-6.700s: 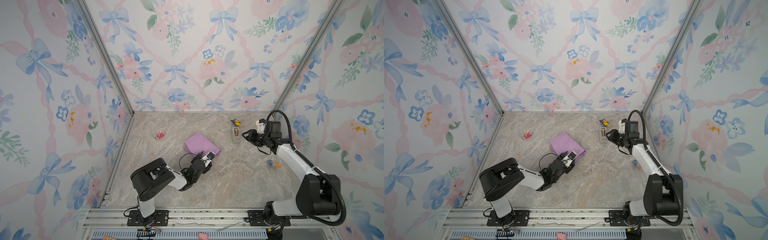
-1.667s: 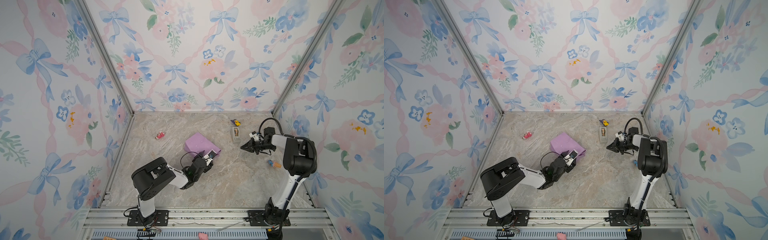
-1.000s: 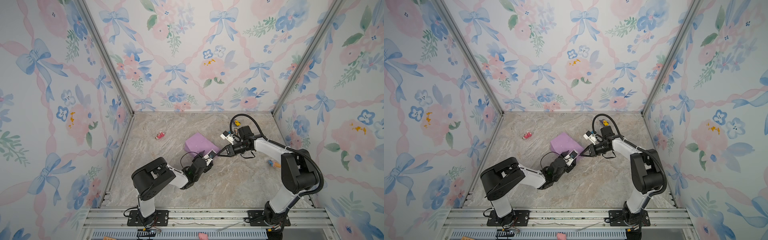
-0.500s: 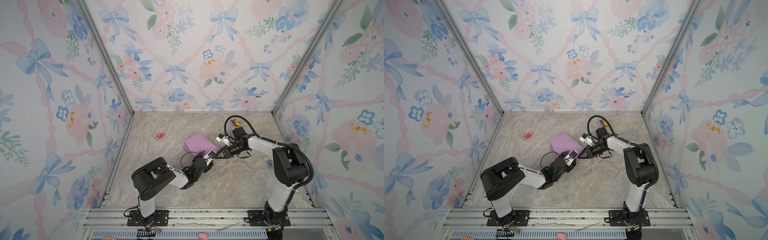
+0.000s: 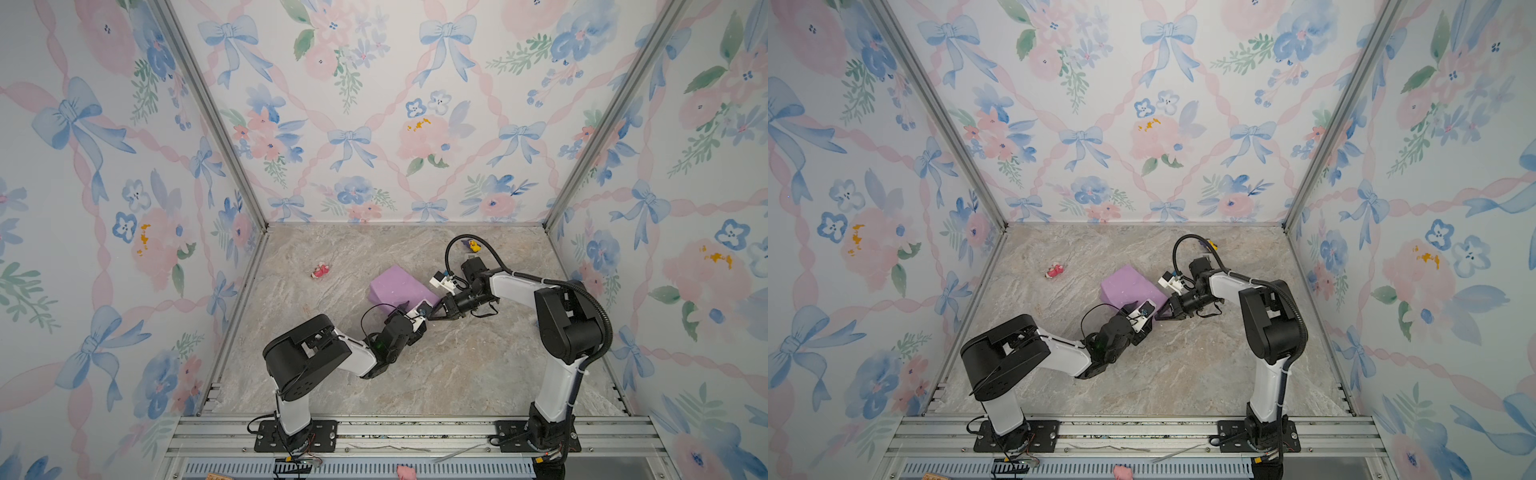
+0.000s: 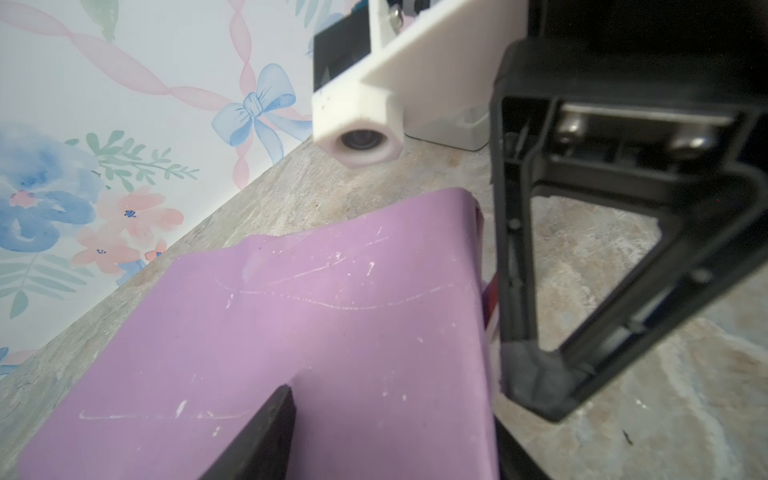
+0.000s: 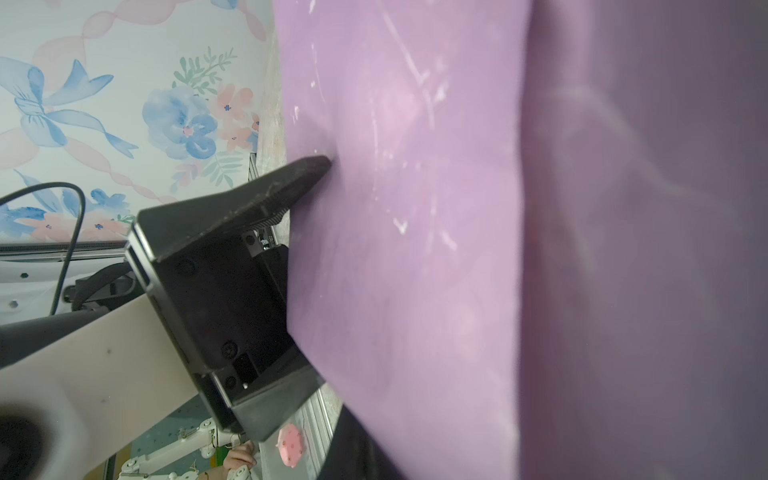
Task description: Wrap the gift box in paper
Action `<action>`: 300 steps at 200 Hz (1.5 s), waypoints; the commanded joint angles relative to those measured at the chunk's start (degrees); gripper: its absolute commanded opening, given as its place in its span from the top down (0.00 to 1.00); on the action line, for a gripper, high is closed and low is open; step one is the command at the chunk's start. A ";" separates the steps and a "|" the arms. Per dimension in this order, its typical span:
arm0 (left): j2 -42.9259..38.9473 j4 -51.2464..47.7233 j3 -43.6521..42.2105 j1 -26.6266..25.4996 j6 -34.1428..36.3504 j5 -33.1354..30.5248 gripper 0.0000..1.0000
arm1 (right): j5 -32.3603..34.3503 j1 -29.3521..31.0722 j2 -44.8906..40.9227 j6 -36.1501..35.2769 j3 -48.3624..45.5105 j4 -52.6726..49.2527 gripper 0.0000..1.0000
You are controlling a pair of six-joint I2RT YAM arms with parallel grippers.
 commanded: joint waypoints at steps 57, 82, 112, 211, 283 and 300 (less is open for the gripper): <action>3.38 -10.90 -2.06 -0.28 -2.42 4.78 0.37 | 1.33 -0.20 0.54 6.52 -0.28 6.95 0.82; 3.32 -10.95 -2.07 -0.30 -2.50 4.80 0.37 | 1.94 -0.28 0.41 7.44 -0.72 8.06 0.76; 3.37 -10.94 -1.93 -0.36 -2.50 4.81 0.37 | 3.12 -0.47 0.18 7.89 -1.43 8.45 0.72; 3.38 -10.93 -1.98 -0.38 -2.50 4.97 0.37 | 4.27 -1.32 -2.28 8.08 -4.50 8.82 0.64; 3.44 -10.94 -1.74 -0.40 -2.35 4.89 0.37 | 5.13 -3.24 -4.04 8.05 -7.06 9.14 0.56; 3.45 -10.99 -1.58 -0.35 -2.31 4.97 0.37 | 5.75 -4.17 -5.05 7.43 -8.11 8.32 0.55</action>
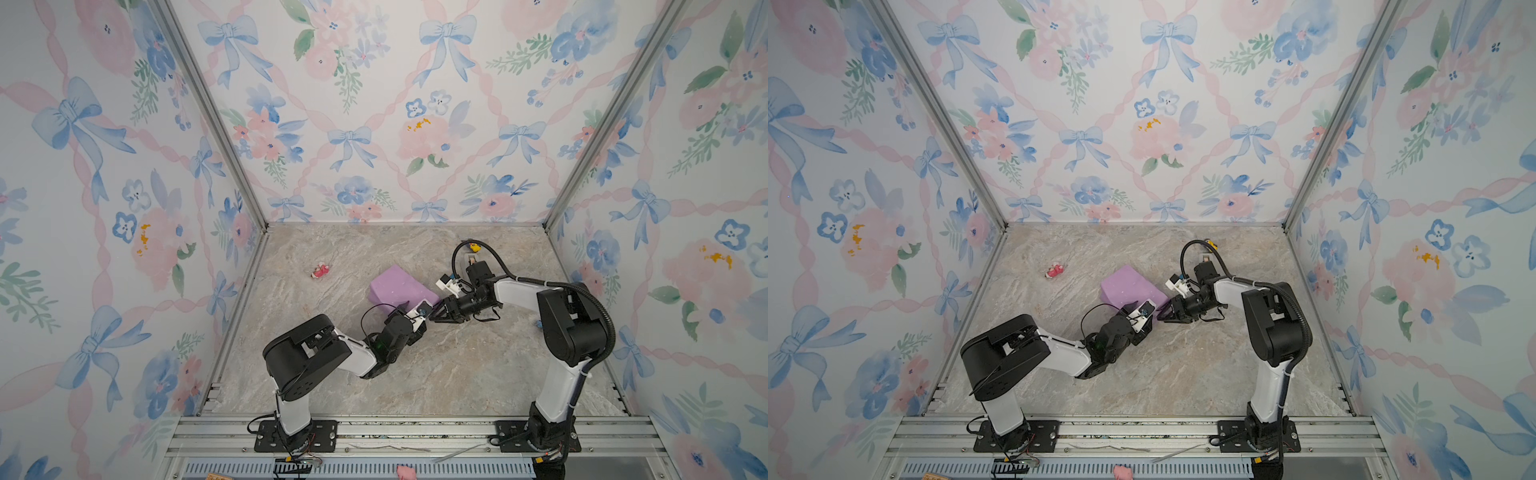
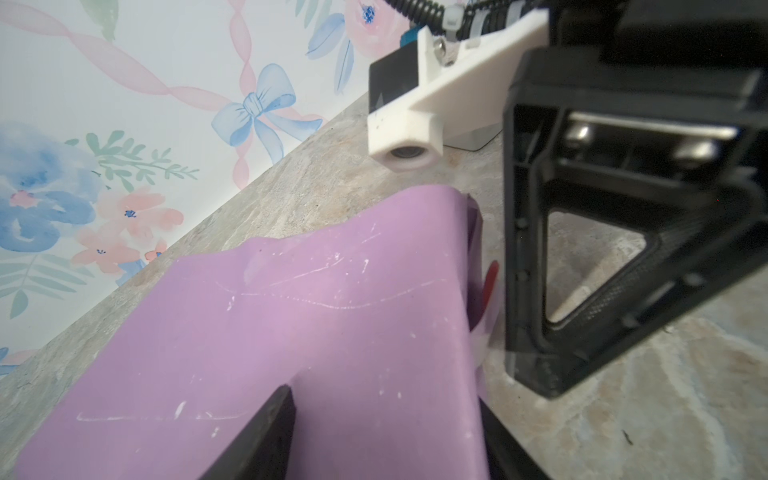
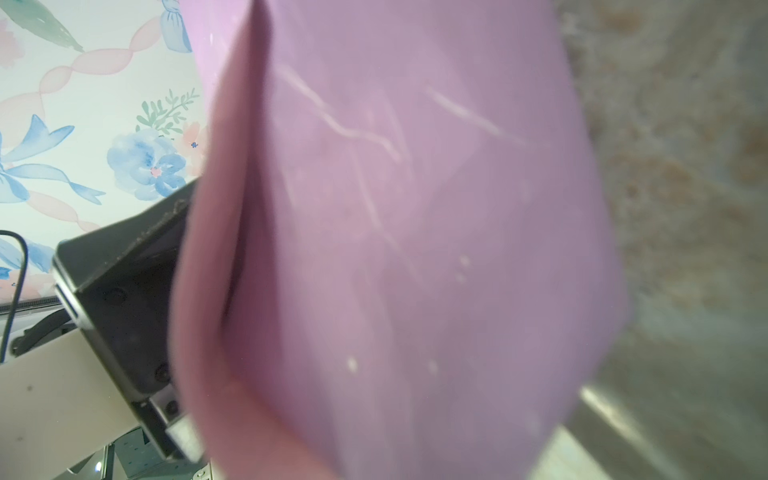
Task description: Wrap the gift box in paper
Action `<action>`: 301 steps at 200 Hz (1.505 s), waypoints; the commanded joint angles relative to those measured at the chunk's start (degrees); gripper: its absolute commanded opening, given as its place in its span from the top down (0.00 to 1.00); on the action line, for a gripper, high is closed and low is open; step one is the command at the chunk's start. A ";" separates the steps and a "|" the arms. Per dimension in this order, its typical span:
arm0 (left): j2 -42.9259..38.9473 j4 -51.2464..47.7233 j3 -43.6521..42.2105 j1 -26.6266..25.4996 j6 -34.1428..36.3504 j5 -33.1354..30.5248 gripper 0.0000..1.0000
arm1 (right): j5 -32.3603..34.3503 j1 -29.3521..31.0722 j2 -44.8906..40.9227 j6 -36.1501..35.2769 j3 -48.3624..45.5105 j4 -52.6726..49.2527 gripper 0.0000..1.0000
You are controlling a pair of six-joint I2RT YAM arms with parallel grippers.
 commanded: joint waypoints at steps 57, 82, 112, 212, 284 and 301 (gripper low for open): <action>3.31 -11.02 -1.59 -0.35 -2.11 4.95 0.37 | 1.35 -2.30 -6.11 -1.02 -5.14 -1.01 0.74; 3.31 -11.03 -1.52 -0.37 -2.11 4.91 0.37 | 1.08 -0.67 -6.30 2.48 -6.20 4.12 0.88; 3.38 -10.95 -1.45 -0.39 -1.93 4.96 0.37 | 1.08 0.99 -4.71 6.02 -5.48 9.32 0.94; 3.31 -10.95 -1.71 -0.38 -2.11 4.78 0.37 | 0.49 3.81 -3.18 9.81 -4.10 14.37 0.98; 3.39 -11.02 -1.54 -0.41 -2.10 4.87 0.37 | -2.56 3.90 -6.75 8.82 -5.02 13.69 0.98; 3.31 -11.03 -1.61 -0.44 -2.10 4.78 0.37 | -3.11 4.16 -7.15 8.82 -4.83 13.55 0.99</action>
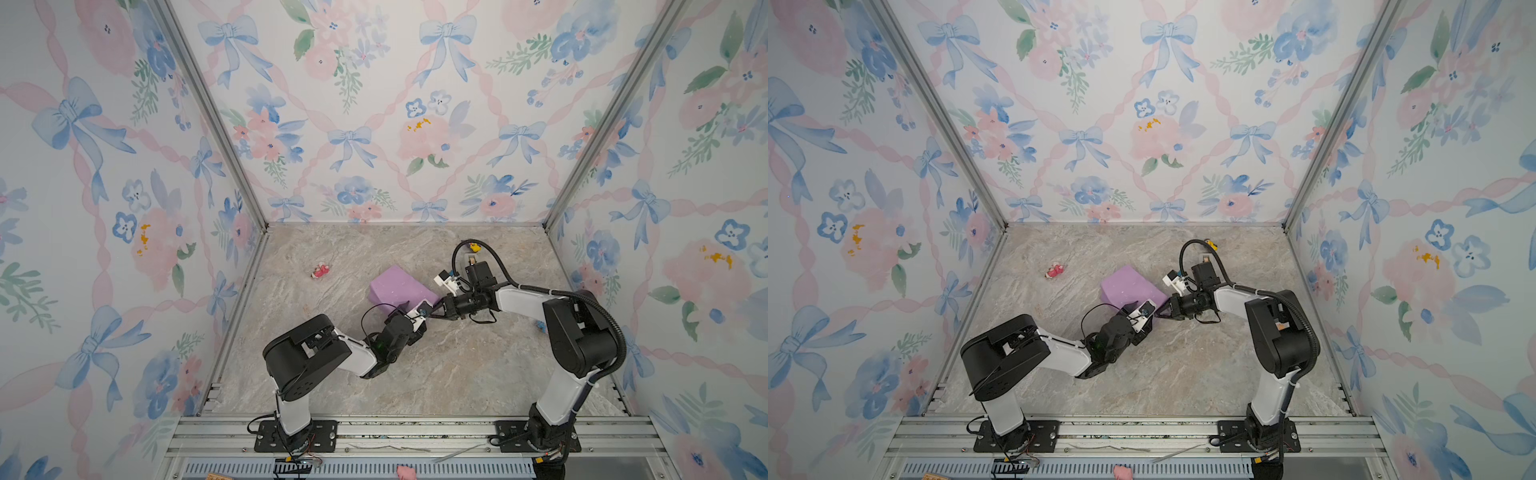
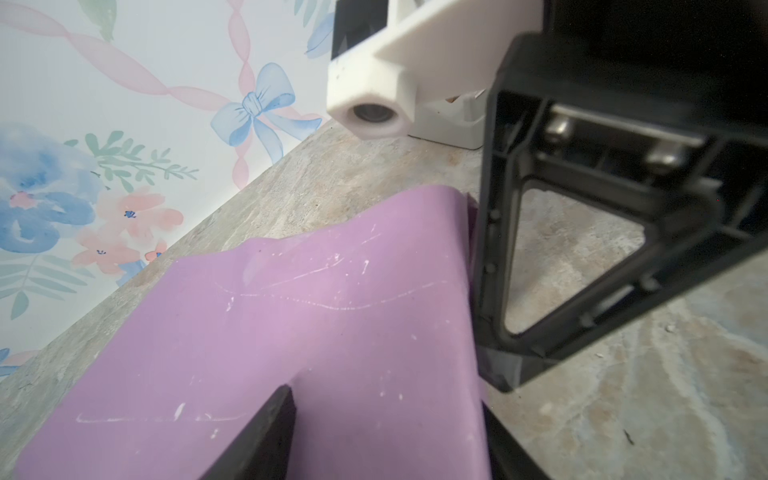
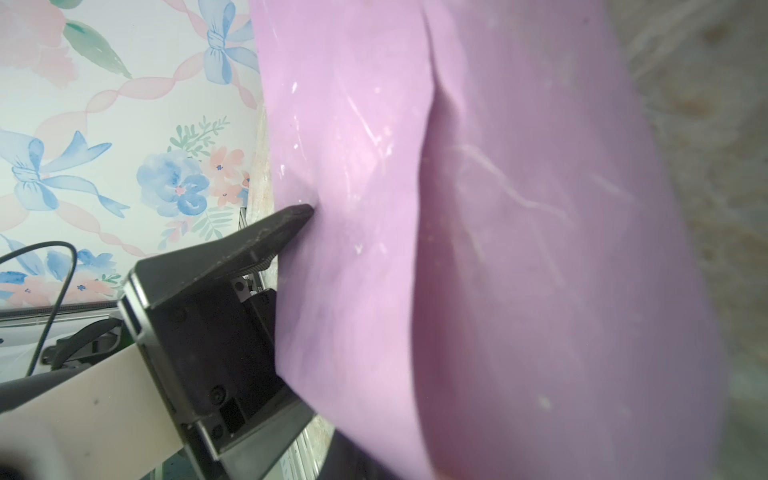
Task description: Wrap the gift box in paper
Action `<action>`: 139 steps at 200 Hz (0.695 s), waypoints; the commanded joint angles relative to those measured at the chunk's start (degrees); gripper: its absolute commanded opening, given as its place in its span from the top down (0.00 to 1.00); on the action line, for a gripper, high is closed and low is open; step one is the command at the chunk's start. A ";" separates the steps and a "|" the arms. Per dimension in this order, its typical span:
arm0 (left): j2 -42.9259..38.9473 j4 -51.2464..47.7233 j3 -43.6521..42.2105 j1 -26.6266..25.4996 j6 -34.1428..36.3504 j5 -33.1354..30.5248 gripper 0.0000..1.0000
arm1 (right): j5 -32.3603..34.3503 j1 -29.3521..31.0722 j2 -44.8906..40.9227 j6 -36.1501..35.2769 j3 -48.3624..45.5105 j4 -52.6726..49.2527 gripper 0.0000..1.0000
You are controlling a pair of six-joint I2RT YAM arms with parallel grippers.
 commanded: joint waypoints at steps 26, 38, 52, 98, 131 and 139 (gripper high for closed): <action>3.35 -10.59 -1.91 -0.50 -2.32 4.72 0.37 | -3.03 1.23 -2.91 -1.89 0.62 -2.18 0.99; 3.32 -10.62 -1.91 -0.51 -2.37 4.72 0.37 | -3.27 1.43 -3.24 -2.75 0.96 -3.51 0.99; 3.28 -10.61 -1.99 -0.52 -2.41 4.64 0.37 | -3.45 1.61 -3.54 -3.76 1.17 -4.90 0.99; 3.35 -10.59 -1.91 -0.63 -2.40 4.63 0.37 | -3.78 1.70 -3.56 -4.83 1.71 -6.23 0.99; 3.22 -10.62 -1.85 -0.67 -2.31 4.45 0.37 | -3.96 1.74 -2.44 -3.46 2.80 -4.31 0.99; 3.09 -10.68 -1.91 -0.70 -2.31 4.37 0.37 | -4.06 1.78 -2.41 -3.40 3.04 -4.28 0.99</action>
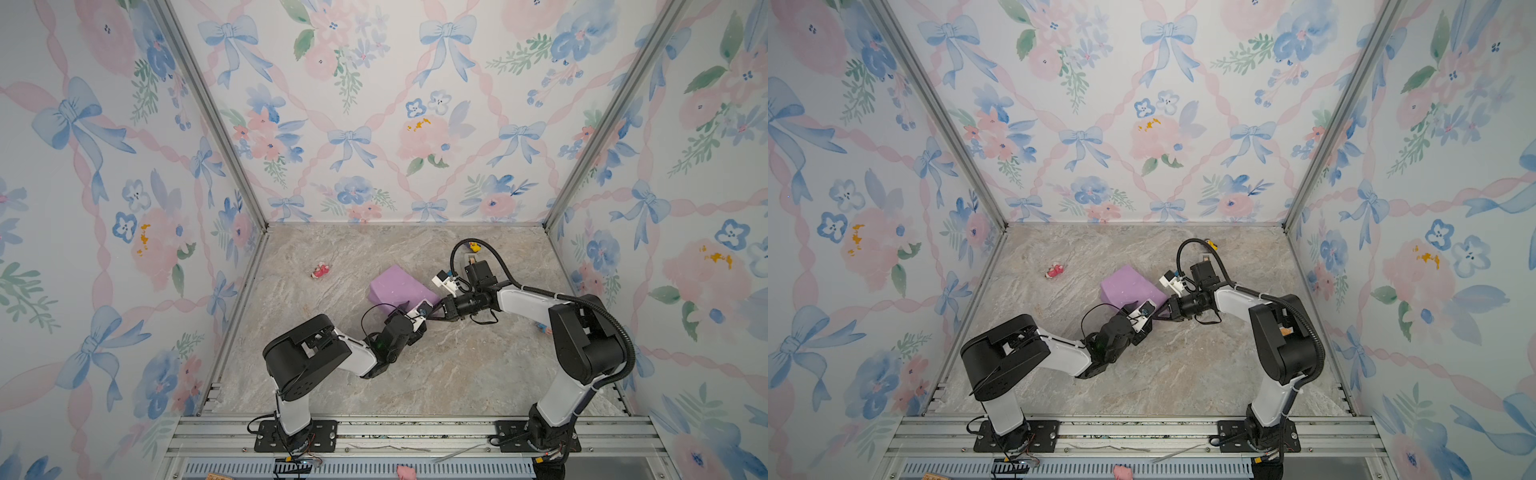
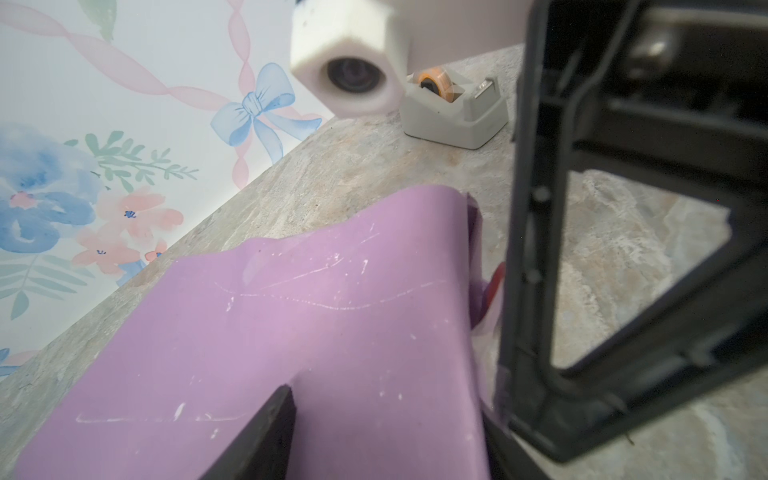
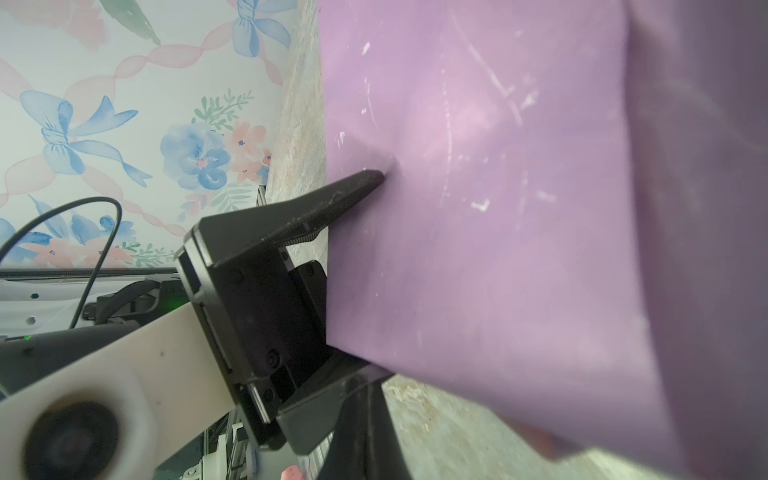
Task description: Wrap the gift box in paper
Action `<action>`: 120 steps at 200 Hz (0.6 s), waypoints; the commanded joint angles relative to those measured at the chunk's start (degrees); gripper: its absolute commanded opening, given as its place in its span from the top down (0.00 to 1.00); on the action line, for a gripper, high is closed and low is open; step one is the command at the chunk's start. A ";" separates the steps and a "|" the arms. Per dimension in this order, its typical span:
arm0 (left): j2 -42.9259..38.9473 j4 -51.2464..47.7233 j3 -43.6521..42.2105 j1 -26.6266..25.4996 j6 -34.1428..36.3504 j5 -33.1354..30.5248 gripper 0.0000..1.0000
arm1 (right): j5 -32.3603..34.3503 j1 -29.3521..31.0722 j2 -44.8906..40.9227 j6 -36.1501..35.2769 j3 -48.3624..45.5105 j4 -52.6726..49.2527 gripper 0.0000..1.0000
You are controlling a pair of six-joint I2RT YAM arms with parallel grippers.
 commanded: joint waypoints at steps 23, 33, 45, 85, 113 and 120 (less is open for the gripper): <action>3.35 -10.62 -1.81 -0.67 -2.30 4.45 0.37 | -1.54 0.69 0.50 -0.03 2.96 0.20 0.99; 3.33 -10.61 -1.75 -0.71 -2.25 4.45 0.37 | -1.05 0.68 0.85 0.09 3.19 0.20 0.99; 3.31 -10.62 -1.65 -0.76 -2.31 4.45 0.37 | -0.42 0.65 1.61 0.16 3.72 -0.06 0.99; 3.26 -10.61 -1.78 -0.77 -2.22 4.25 0.37 | 2.30 0.63 4.09 0.85 5.18 -0.51 0.99; 3.13 -10.62 -1.88 -0.76 -2.22 4.13 0.37 | 4.06 0.59 4.80 0.55 6.10 -2.26 0.99; 3.13 -10.62 -1.90 -0.84 -2.26 4.19 0.37 | 4.09 0.59 4.33 0.42 6.01 -2.31 0.99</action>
